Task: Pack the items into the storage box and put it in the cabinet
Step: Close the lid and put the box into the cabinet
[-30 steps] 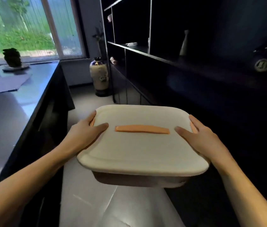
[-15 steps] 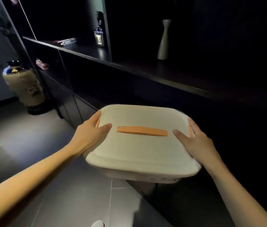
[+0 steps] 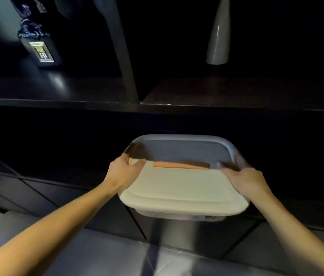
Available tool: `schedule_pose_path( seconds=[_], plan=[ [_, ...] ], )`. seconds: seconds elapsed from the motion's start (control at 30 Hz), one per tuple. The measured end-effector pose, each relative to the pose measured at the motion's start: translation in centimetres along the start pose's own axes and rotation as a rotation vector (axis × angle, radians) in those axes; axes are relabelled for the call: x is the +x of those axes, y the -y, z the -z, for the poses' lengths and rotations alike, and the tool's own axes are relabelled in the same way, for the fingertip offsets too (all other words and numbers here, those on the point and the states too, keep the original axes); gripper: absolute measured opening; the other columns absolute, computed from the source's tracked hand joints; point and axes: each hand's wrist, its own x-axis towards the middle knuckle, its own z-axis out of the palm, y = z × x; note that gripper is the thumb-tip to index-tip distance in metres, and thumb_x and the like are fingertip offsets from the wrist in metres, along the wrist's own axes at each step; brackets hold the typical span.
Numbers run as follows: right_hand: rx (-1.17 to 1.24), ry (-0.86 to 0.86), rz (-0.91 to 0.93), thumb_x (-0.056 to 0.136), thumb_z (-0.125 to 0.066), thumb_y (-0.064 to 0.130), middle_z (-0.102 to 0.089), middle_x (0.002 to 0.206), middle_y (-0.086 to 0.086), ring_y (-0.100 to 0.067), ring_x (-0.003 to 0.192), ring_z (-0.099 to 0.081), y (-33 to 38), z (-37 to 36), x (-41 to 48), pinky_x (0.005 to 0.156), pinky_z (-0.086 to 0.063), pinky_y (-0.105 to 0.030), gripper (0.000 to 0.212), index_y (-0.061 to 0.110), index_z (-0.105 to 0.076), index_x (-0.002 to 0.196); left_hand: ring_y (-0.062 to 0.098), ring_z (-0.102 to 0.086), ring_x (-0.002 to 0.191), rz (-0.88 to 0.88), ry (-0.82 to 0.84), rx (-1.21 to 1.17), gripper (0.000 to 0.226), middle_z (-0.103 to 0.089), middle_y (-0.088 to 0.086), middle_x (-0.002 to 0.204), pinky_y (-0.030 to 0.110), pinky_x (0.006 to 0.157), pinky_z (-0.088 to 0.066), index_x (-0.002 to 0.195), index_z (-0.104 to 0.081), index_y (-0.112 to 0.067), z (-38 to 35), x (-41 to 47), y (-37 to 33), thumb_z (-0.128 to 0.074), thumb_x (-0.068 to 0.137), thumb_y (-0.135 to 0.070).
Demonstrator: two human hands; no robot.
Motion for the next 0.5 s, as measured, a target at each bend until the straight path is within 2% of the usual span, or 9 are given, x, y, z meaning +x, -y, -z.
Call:
schedule_pose_path(
  seconds=[0.07, 0.1, 0.17, 0.2, 0.27, 0.33, 0.37, 0.43, 0.5],
  plan=[
    [-0.008, 0.004, -0.016, 0.077, -0.054, 0.063, -0.046, 0.139, -0.009, -0.033, 0.119, -0.05, 1.2, -0.9, 0.6, 0.089, -0.041, -0.033, 0.076, 0.044, -0.019, 0.141, 0.009, -0.056, 0.065, 0.038, 0.024, -0.016, 0.03, -0.062, -0.002, 0.081, 0.025, 0.054, -0.047, 0.081, -0.057, -0.02, -0.3, 1.9, 0.9, -0.055, 0.072, -0.049],
    [-0.009, 0.003, -0.02, 0.078, -0.052, 0.063, -0.043, 0.142, -0.006, -0.032, 0.121, -0.049, 1.6, -1.1, 0.8, 0.091, -0.041, -0.034, 0.075, 0.048, -0.014, 0.141, 0.012, -0.058, 0.063, 0.067, 0.034, -0.035, 0.027, -0.063, -0.001, 0.076, 0.029, 0.055, -0.049, 0.078, -0.058, -0.018, -0.3, 2.6, 1.1, -0.056, 0.073, -0.044],
    [-0.025, -0.002, -0.038, 0.08, -0.048, 0.064, -0.045, 0.141, -0.007, -0.033, 0.119, -0.05, 2.1, -1.3, 0.8, 0.091, -0.042, -0.035, 0.075, 0.049, -0.008, 0.141, 0.016, -0.06, 0.065, 0.115, 0.068, -0.051, 0.034, -0.063, -0.001, 0.078, 0.029, 0.056, -0.05, 0.094, -0.06, -0.014, -0.1, 3.5, 1.0, -0.056, 0.076, -0.042],
    [-0.099, -0.005, -0.05, 0.08, -0.044, 0.066, -0.048, 0.138, -0.012, -0.035, 0.116, -0.051, 2.3, -1.2, 0.4, 0.09, -0.044, -0.037, 0.075, 0.048, -0.005, 0.142, 0.019, -0.059, 0.073, 0.102, 0.109, 0.041, 0.045, -0.063, 0.002, 0.088, 0.03, 0.063, -0.049, 0.106, -0.058, -0.013, -0.1, 3.7, 0.8, -0.05, 0.079, -0.047],
    [-0.487, -0.119, 0.013, 0.079, -0.029, 0.074, -0.049, 0.13, -0.02, -0.038, 0.112, -0.049, 2.3, -1.2, -1.2, 0.088, -0.04, -0.041, 0.077, 0.041, -0.005, 0.144, 0.035, -0.047, 0.104, -0.043, 0.164, 0.4, 0.067, -0.054, 0.016, 0.118, 0.039, 0.091, -0.039, 0.125, -0.049, -0.014, -0.4, 3.1, 0.3, -0.025, 0.082, -0.059],
    [-0.688, -0.293, 0.247, 0.076, -0.017, 0.078, -0.043, 0.131, -0.02, -0.036, 0.117, -0.038, 1.6, -1.8, -3.9, 0.091, -0.031, -0.043, 0.081, 0.034, -0.016, 0.144, 0.041, -0.028, 0.123, -0.218, 0.044, 0.441, 0.072, -0.036, 0.022, 0.135, 0.048, 0.102, -0.025, 0.136, -0.036, -0.024, -0.8, 0.4, 0.7, -0.018, 0.082, -0.067],
    [-0.66, -0.285, 0.372, 0.076, -0.015, 0.079, -0.038, 0.137, -0.017, -0.033, 0.125, -0.03, 1.1, -2.2, -5.5, 0.096, -0.025, -0.043, 0.081, 0.035, -0.018, 0.143, 0.038, -0.022, 0.13, -0.308, -0.004, 0.365, 0.073, -0.03, 0.021, 0.139, 0.049, 0.105, -0.021, 0.139, -0.03, -0.028, -0.8, -1.3, 1.0, -0.02, 0.081, -0.071],
    [-0.674, -0.143, 0.561, 0.075, -0.012, 0.082, -0.02, 0.153, -0.006, -0.02, 0.141, -0.005, -0.2, -3.1, -8.0, 0.11, -0.006, -0.039, 0.079, 0.042, -0.006, 0.143, 0.026, -0.004, 0.141, -0.535, 0.027, 0.356, 0.077, -0.019, 0.013, 0.151, 0.043, 0.113, -0.005, 0.143, -0.017, -0.036, -0.7, -4.6, 2.2, -0.016, 0.078, -0.077],
    [-0.747, -0.054, 0.621, 0.075, -0.009, 0.081, -0.003, 0.157, 0.001, -0.011, 0.14, 0.015, -1.4, -3.7, -8.7, 0.113, 0.011, -0.038, 0.076, 0.046, 0.008, 0.14, 0.018, 0.008, 0.142, -0.685, 0.059, 0.444, 0.076, -0.011, 0.003, 0.155, 0.036, 0.113, 0.01, 0.143, -0.009, -0.04, -0.9, -6.1, 3.6, -0.014, 0.078, -0.077]
  ],
)
